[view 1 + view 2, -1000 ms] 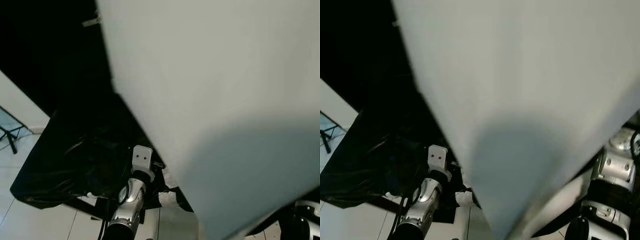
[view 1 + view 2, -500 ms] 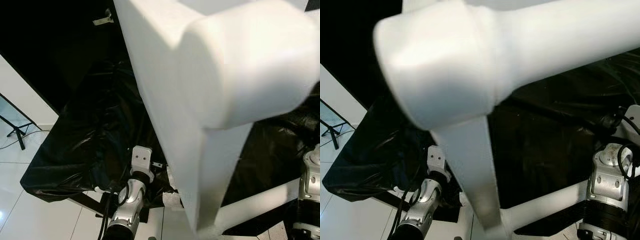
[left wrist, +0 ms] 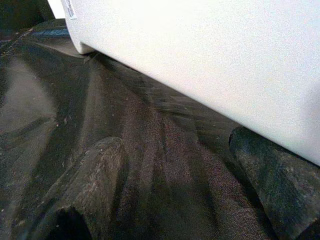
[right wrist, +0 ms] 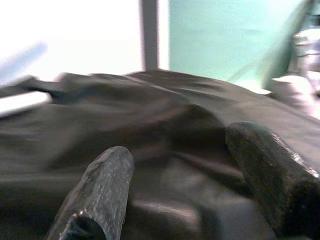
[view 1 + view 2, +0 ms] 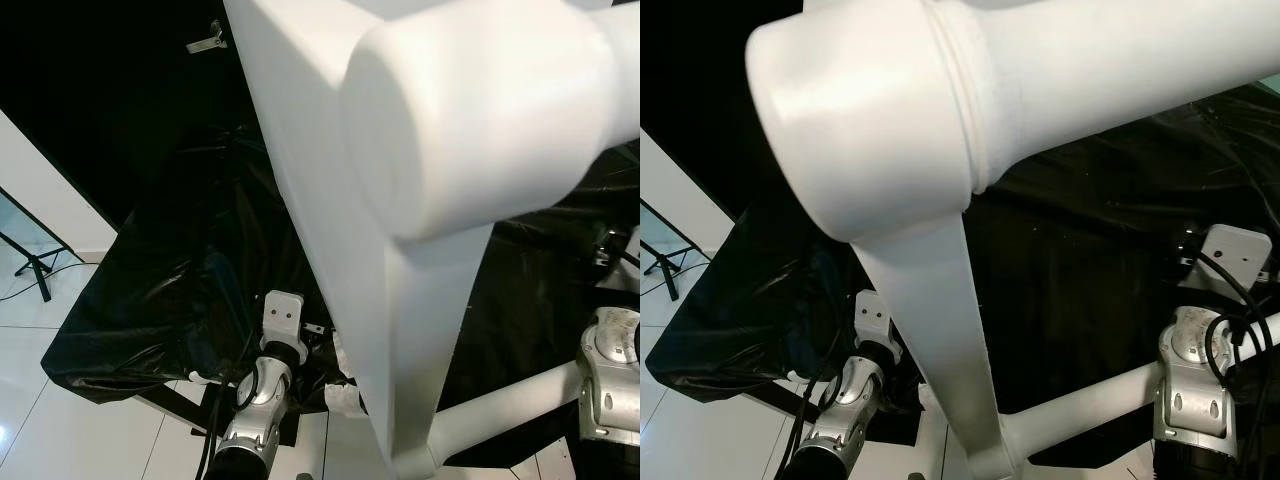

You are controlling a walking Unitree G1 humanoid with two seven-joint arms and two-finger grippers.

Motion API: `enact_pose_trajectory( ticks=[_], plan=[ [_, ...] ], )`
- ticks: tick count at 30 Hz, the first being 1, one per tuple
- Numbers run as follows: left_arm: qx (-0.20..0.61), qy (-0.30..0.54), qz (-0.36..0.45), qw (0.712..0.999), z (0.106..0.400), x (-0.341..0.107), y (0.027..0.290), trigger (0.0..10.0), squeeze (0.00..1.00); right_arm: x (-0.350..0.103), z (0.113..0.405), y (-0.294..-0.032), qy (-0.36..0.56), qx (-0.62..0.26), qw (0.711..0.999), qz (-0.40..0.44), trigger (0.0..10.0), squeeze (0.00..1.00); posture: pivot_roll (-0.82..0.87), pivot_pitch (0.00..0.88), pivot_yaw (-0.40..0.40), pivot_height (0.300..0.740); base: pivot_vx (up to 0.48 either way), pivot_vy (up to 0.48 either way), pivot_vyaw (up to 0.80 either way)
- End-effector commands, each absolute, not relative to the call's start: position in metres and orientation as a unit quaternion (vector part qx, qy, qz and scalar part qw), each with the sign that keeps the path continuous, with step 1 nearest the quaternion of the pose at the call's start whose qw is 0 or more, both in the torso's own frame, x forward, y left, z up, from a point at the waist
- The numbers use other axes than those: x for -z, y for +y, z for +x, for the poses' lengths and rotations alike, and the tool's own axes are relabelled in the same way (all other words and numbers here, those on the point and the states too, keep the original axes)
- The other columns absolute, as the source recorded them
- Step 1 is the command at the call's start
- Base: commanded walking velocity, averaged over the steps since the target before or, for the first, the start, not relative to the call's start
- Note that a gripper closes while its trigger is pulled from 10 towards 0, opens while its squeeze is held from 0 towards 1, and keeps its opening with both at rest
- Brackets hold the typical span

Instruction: Building children table

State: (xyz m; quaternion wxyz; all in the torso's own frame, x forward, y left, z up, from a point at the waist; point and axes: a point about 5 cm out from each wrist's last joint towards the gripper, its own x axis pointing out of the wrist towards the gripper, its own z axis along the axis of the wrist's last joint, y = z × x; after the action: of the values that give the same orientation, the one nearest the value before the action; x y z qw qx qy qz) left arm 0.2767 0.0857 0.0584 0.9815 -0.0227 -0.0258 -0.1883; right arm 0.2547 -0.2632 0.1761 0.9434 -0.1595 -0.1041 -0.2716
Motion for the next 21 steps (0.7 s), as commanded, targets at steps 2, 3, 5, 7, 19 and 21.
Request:
enact_pose_trajectory(
  ticks=[2, 3, 5, 7, 19, 21],
  plan=[
    [0.194, -0.038, -0.041, 0.979, 0.278, -0.065, 0.083, 10.0, 0.0, -0.176, 0.258, -0.239, -0.113, 0.182, 0.967, -0.138, 10.0, 0.0, 0.02, 0.0, 0.131, 0.74, 0.0, 0.0, 0.0],
    [0.194, -0.038, -0.041, 0.979, 0.278, -0.065, 0.083, 10.0, 0.0, -0.176, 0.258, -0.239, -0.113, 0.182, 0.967, -0.138, 10.0, 0.0, 0.02, 0.0, 0.131, 0.74, 0.0, 0.0, 0.0],
    [0.202, -0.058, -0.049, 0.976, 0.281, -0.077, 0.081, 10.0, 0.0, -0.174, 0.257, -0.211, -0.109, 0.07, 0.985, -0.117, 10.0, 0.0, 0.03, 0.0, 0.127, 0.74, 0.0, 0.0, 0.0],
    [0.206, -0.069, -0.053, 0.975, 0.282, -0.083, 0.081, 10.0, 0.0, -0.173, 0.254, -0.201, -0.103, 0.025, 0.988, -0.108, 10.0, 0.0, 0.03, 0.0, 0.124, 0.74, 0.0, 0.0, 0.0],
    [0.186, -0.09, -0.059, 0.977, 0.282, -0.096, 0.089, 10.0, 0.0, -0.165, 0.25, -0.19, -0.091, -0.002, 0.99, -0.112, 10.0, 0.0, 0.06, 0.0, 0.113, 0.74, 0.0, 0.0, 0.0],
    [0.17, -0.087, -0.063, 0.98, 0.282, -0.095, 0.093, 10.0, 0.0, -0.162, 0.25, -0.195, -0.087, 0.025, 0.991, -0.102, 10.0, 0.0, 0.07, 0.0, 0.109, 0.74, 0.0, 0.0, 0.0]
  ],
)
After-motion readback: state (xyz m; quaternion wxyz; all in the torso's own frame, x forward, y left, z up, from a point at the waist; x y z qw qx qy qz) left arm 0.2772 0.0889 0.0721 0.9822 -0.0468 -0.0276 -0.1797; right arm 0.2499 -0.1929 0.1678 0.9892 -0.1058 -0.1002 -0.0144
